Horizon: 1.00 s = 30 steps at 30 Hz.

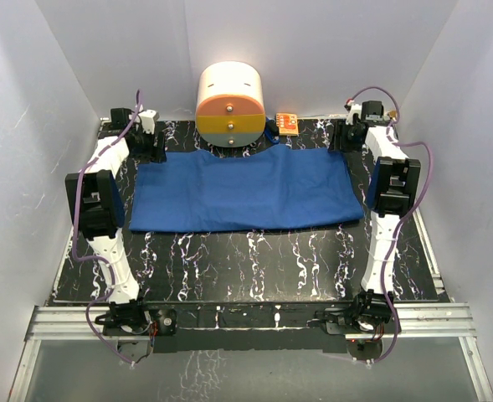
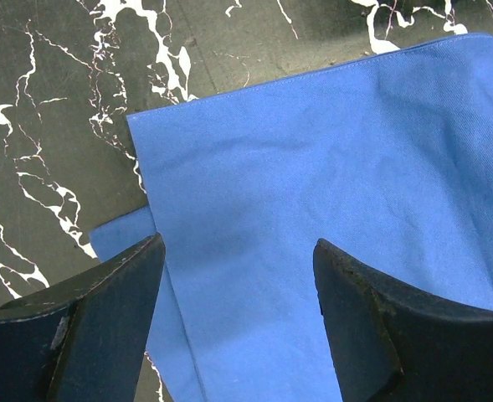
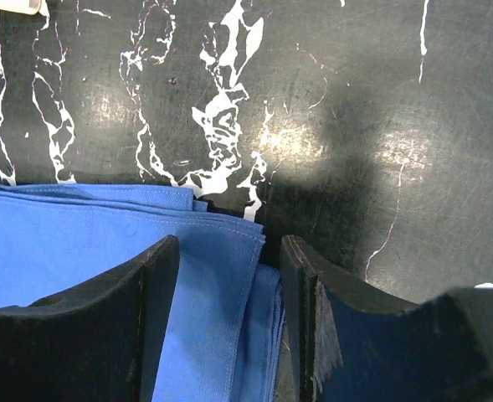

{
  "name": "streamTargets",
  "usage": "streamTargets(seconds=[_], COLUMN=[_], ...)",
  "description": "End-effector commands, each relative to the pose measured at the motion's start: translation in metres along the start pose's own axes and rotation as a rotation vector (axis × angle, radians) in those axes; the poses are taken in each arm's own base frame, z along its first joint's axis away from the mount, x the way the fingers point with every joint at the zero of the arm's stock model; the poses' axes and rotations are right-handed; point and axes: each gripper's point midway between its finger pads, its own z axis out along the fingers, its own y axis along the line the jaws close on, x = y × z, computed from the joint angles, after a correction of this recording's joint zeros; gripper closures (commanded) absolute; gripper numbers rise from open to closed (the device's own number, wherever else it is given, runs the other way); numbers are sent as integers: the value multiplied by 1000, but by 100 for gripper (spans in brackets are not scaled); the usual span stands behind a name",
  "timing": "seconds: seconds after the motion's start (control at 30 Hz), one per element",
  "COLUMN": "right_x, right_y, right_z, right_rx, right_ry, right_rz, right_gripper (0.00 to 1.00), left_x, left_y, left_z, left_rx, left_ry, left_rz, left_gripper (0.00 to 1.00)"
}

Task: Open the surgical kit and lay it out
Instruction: Open the surgical kit at the center of the board.

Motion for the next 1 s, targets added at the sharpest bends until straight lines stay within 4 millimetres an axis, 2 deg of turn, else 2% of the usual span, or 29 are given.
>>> streamTargets(seconds=[0.0,0.2,0.4,0.67,0.97], right_x=[-9,-2,1,7,15], right_y=[13,17,20,21,24], right_z=[-1,4,10,18,15], right_rx=[-72,-123,-160,-185,-191], right_ry=[-22,2,4,15,32], right_rz=[-7,-44,-92,-82,-78], right_gripper=[52,57,53,53,53], left_x=[-13,-1,3,2,5], left_y=[5,23,35,35,31], left_z=[-6,5,15,36,60], left_rx=[-15,-30,37,111,190], left_ry=[-38,-11,-11,-11,12], left_rz=[-6,-79,-169,-174,-207], left_gripper=[29,29,29,28,29])
